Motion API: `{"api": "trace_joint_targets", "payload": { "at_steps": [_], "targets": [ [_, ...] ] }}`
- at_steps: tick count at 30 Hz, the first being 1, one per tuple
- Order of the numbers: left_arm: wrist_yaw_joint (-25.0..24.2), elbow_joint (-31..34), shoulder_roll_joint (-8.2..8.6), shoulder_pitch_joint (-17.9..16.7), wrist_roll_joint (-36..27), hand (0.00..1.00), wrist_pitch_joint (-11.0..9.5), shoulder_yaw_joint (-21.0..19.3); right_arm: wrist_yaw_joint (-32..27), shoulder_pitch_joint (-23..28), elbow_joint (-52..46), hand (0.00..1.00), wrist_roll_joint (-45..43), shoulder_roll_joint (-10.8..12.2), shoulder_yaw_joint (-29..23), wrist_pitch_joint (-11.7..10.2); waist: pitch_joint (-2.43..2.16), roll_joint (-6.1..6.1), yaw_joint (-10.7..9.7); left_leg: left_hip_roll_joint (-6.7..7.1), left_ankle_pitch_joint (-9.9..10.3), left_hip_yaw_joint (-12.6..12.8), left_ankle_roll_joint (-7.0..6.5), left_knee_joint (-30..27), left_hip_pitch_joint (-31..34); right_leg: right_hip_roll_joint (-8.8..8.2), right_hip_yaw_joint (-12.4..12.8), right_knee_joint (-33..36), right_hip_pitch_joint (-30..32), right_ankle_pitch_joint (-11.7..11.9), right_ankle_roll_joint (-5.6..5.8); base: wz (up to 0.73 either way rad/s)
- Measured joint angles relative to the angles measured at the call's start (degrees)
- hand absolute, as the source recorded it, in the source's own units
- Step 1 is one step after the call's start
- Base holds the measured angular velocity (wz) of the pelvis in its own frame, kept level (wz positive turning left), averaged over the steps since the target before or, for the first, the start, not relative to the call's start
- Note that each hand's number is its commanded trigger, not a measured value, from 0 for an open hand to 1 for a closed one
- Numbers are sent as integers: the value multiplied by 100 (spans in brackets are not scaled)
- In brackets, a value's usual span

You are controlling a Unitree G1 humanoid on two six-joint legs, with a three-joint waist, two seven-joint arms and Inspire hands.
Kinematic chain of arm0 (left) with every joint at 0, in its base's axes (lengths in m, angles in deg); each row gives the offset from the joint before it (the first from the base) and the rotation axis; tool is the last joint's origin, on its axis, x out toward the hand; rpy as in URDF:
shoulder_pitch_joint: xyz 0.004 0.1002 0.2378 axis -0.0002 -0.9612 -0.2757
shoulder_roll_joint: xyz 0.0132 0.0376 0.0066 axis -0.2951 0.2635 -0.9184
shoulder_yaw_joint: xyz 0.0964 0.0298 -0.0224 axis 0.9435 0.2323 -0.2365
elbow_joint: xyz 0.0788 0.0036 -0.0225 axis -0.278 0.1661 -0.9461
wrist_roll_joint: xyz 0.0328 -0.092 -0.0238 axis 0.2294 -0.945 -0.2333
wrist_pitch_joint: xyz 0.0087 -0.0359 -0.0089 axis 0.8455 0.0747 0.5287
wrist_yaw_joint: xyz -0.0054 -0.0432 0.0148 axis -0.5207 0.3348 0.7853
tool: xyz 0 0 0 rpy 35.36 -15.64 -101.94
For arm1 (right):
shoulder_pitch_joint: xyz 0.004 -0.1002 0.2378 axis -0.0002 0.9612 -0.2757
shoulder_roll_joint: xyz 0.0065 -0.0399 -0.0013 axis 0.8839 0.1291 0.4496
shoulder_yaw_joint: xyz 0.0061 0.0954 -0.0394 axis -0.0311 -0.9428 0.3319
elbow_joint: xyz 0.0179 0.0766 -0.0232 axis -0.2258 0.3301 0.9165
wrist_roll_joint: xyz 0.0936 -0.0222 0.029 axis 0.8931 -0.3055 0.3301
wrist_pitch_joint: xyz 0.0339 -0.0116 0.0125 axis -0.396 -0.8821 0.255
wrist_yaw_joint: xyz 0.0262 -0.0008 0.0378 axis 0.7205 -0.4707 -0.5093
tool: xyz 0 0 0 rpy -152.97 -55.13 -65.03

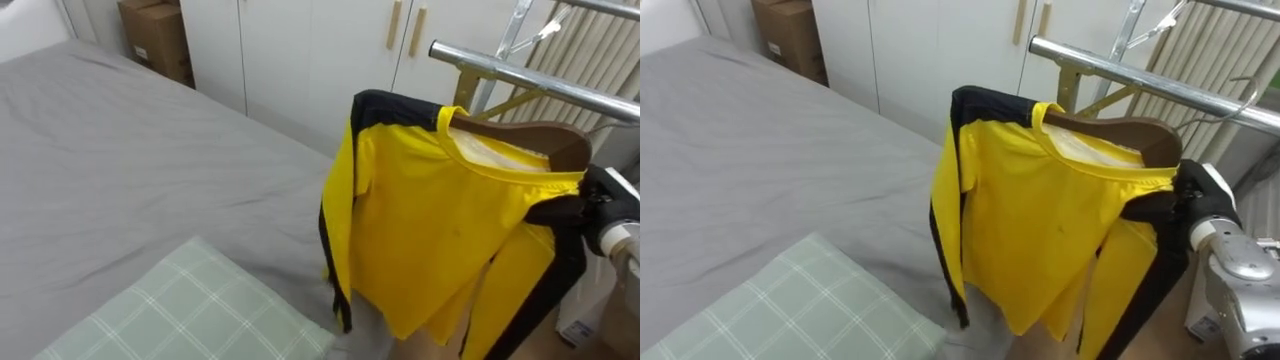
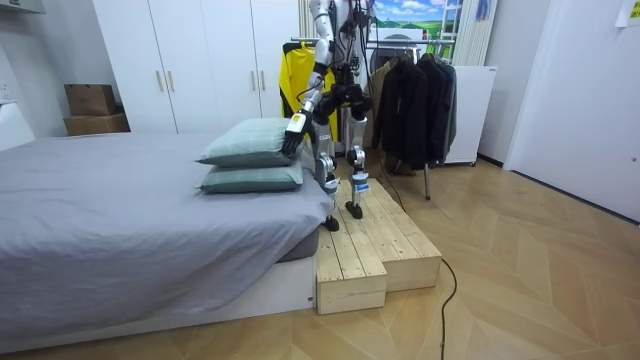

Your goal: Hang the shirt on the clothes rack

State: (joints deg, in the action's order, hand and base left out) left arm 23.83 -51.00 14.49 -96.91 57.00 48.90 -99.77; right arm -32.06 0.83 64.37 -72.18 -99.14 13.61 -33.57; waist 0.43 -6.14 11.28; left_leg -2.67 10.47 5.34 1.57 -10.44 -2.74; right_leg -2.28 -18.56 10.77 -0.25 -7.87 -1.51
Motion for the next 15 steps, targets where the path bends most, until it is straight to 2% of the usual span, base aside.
{"api": "trace_joint_targets", "payload": {
  "at_steps": [5,10,15],
  "targets": [
    [-57,-6,-47,1,3,0,-33,-19,-3,-117,406,100,-3,-26,0,-1,3,-73,-4,29,-7,-69,-13,0,2,-21,-29,3,-12,-9,14,6],
    [-200,-26,-111,-16,8,0,-116,-43,71,-204,709,100,-6,-189,-1,-1,11,-84,-16,40,-11,-132,-19,0,2,-30,-84,-11,-52,-13,19,6],
    [-311,-11,-124,4,118,0,-156,-165,434,-628,1307,100,-6,-453,68,11,14,-97,2,37,-11,-154,-18,22,29,-35,-128,21,0,-37,21,2]
  ]
}}
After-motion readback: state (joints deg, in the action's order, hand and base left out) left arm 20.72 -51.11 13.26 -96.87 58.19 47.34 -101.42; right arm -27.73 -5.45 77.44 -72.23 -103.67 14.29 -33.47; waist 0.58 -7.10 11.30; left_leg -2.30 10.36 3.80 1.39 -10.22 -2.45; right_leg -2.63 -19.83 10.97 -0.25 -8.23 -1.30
